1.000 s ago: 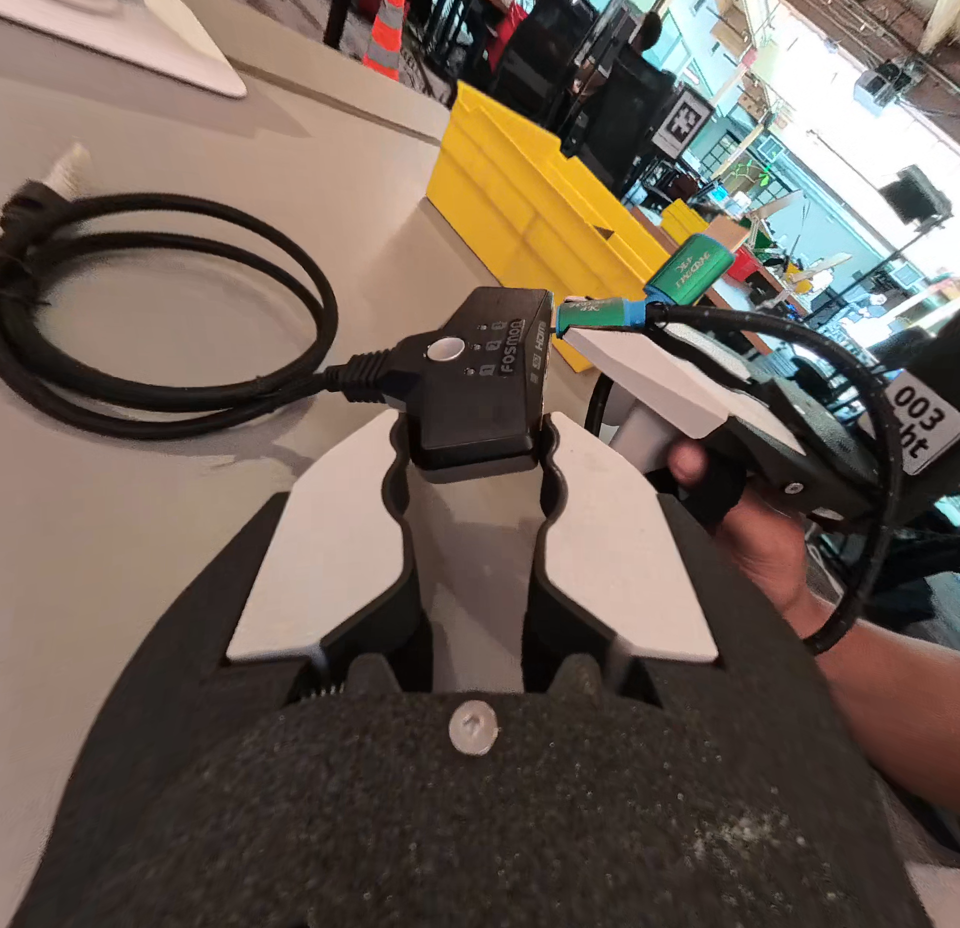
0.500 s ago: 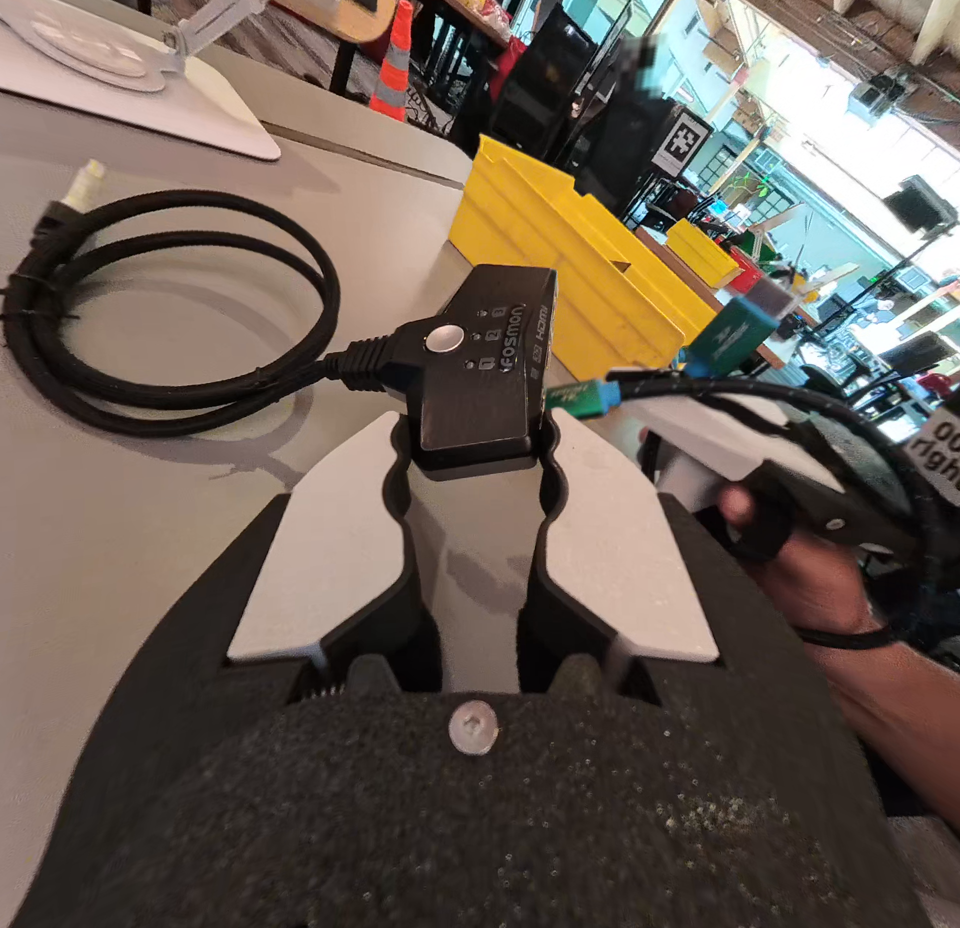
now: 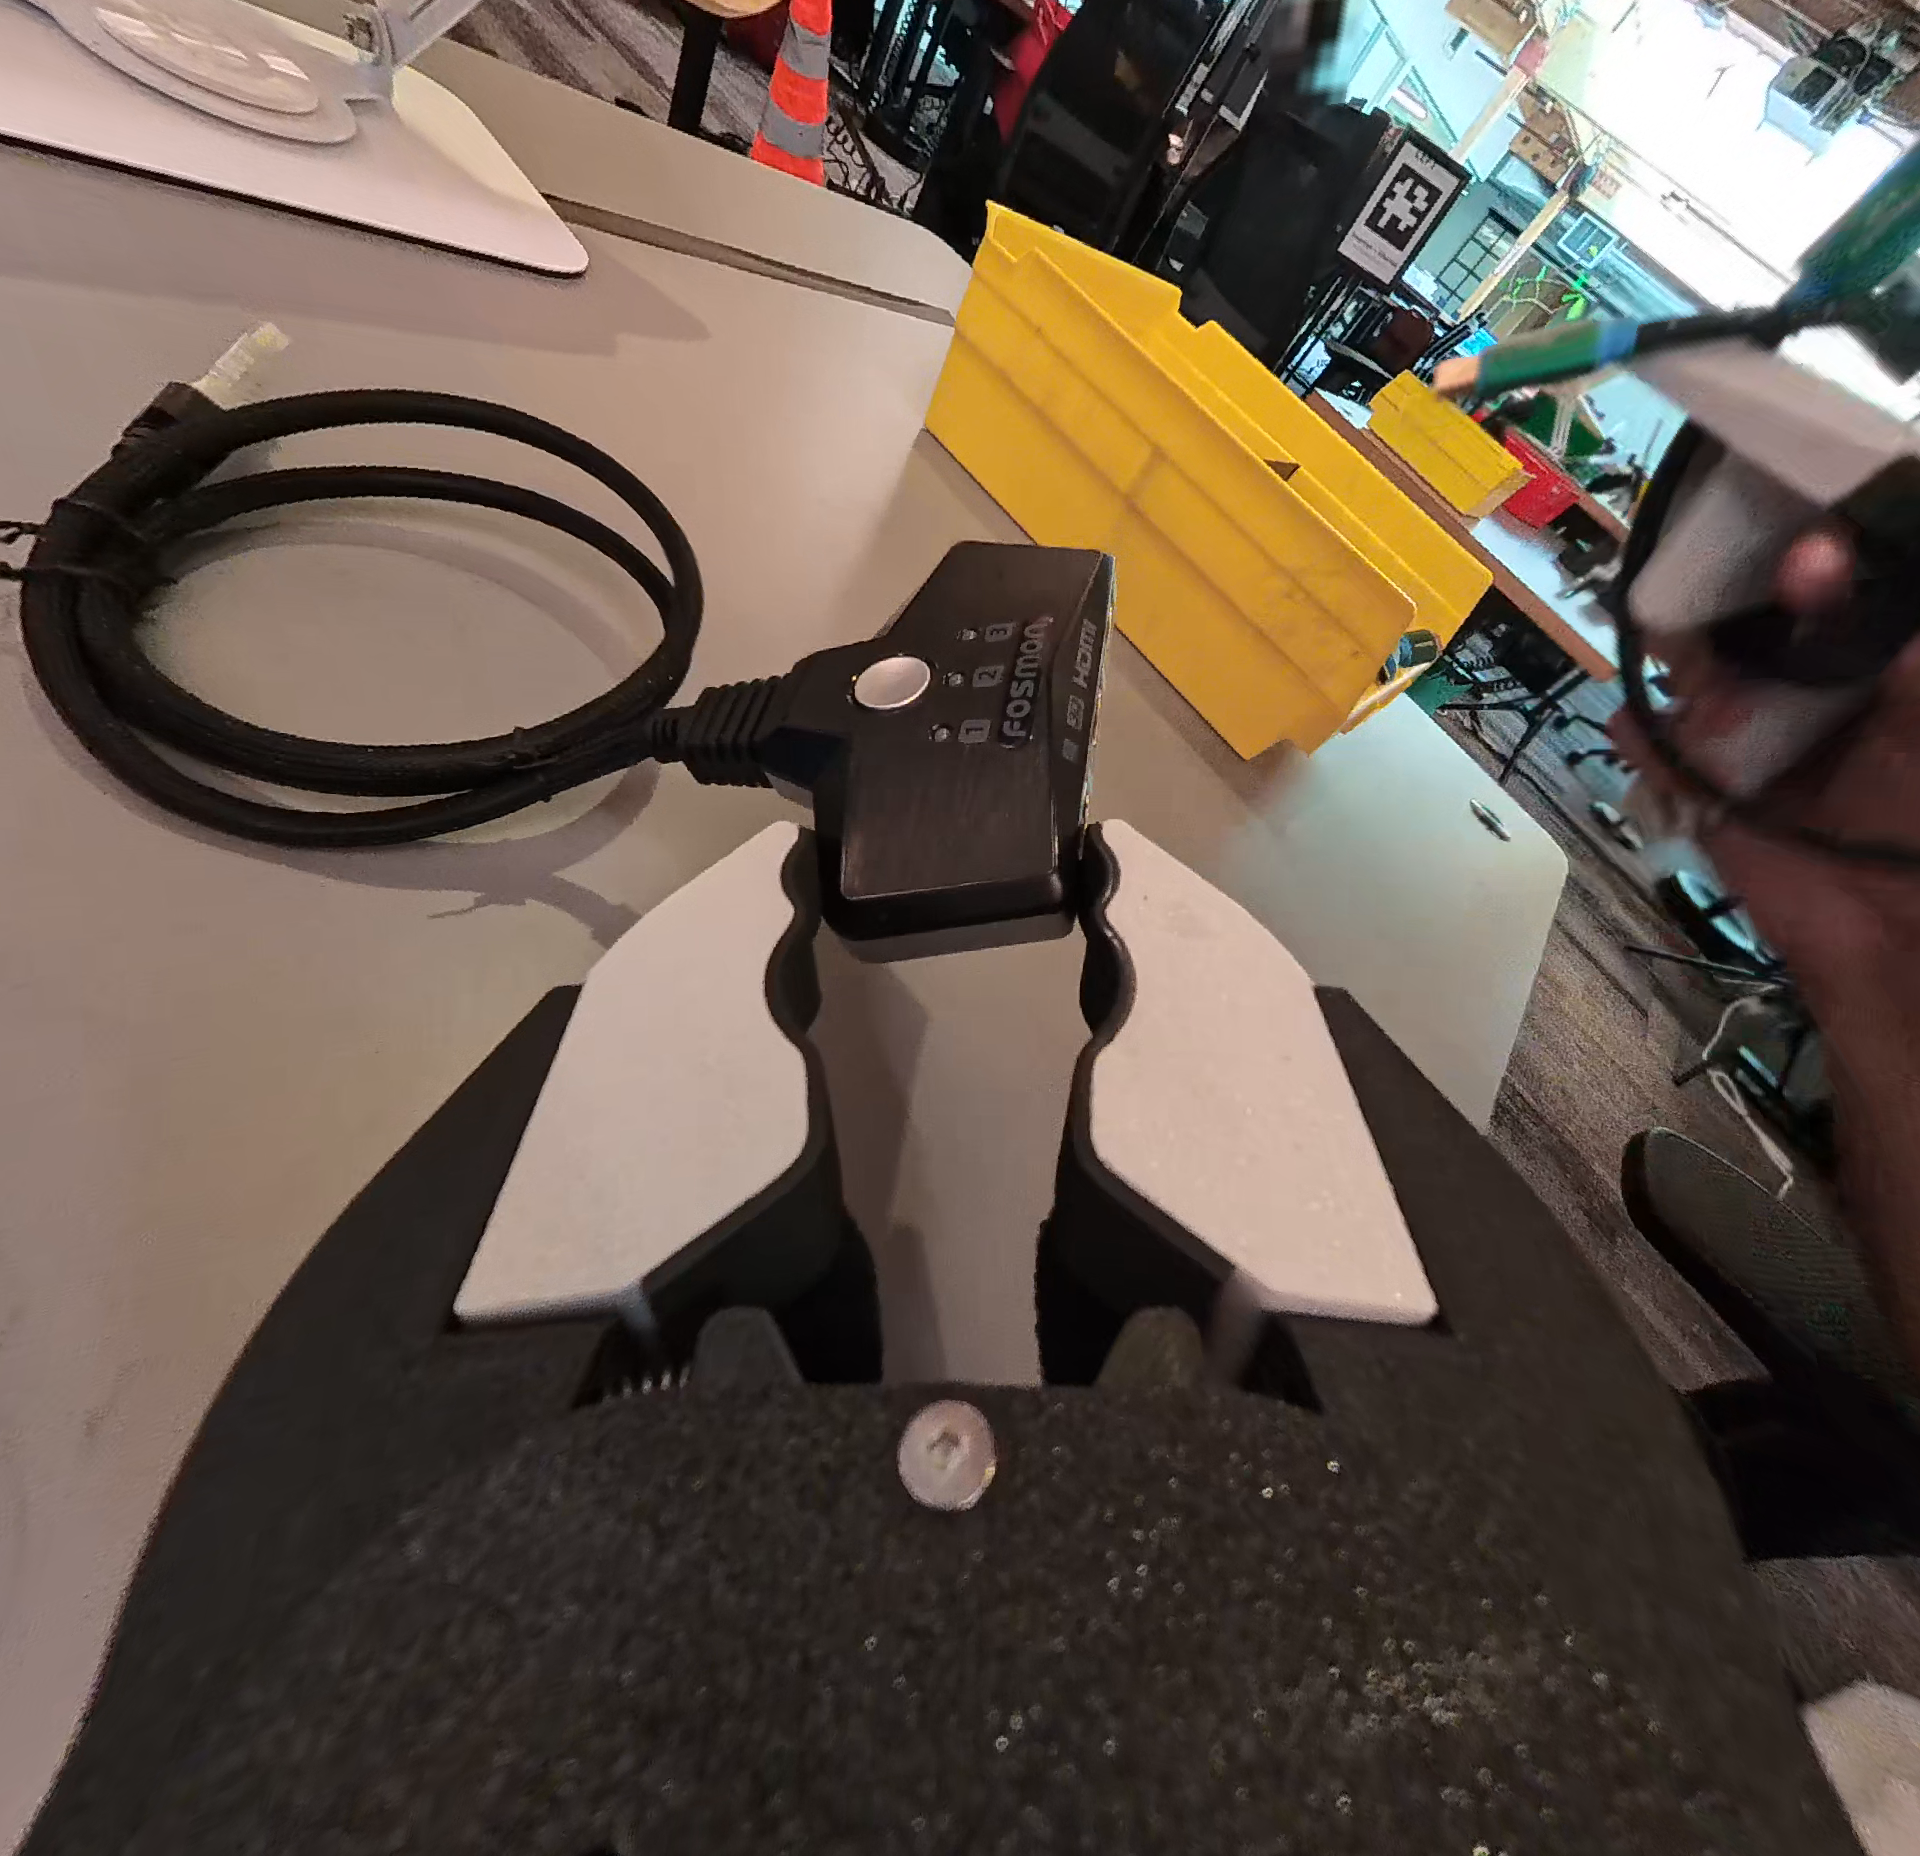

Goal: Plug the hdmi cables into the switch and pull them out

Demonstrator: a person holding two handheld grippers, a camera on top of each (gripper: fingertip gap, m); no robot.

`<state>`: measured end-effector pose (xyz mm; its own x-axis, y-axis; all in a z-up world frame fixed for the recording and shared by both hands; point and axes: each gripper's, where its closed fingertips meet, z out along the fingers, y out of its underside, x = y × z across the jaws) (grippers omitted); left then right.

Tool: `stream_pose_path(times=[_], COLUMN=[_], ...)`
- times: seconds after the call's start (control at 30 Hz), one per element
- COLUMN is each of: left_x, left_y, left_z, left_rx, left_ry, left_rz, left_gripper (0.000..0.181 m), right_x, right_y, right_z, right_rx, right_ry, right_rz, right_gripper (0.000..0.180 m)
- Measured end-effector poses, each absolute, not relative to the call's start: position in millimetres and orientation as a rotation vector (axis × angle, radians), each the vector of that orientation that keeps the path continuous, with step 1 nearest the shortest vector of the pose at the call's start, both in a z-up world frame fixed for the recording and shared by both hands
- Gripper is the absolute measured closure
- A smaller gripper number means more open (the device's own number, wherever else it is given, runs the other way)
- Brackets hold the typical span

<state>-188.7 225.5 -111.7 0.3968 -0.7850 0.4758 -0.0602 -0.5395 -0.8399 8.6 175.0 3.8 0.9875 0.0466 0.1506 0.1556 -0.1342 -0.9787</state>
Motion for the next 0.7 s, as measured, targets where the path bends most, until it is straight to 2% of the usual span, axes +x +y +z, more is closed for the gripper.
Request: stream_pose_path(times=[0.13, 0.3, 0.43, 0.6, 0.7], left_x=[-188, -181, -175, -175, -174], left_y=[223, 219, 215, 213, 212], left_z=[-112, -111, -111, -112, -114], left_rx=[-1.894, -1.900, -1.903, -1.900, -1.897], left_ry=[0.732, 0.748, 0.773, 0.798, 0.821], left_rz=[-1.218, -1.234, -1.246, -1.243, -1.240], left_gripper=[0.133, 0.133, 0.133, 0.133, 0.133], right_x=[135, 233, 251, 242, 252], right_y=[155, 151, 169, 178, 177], right_z=[7, -64, -105, -117, -119], right_rx=[-2.040, -2.585, -2.836, -2.900, -2.912], right_ry=[-0.132, -0.209, -0.354, -0.509, -0.644], right_rz=[-0.476, -0.886, -1.003, -1.024, -1.210], right_gripper=[0.176, 0.163, 0.142, 0.120, 0.114])
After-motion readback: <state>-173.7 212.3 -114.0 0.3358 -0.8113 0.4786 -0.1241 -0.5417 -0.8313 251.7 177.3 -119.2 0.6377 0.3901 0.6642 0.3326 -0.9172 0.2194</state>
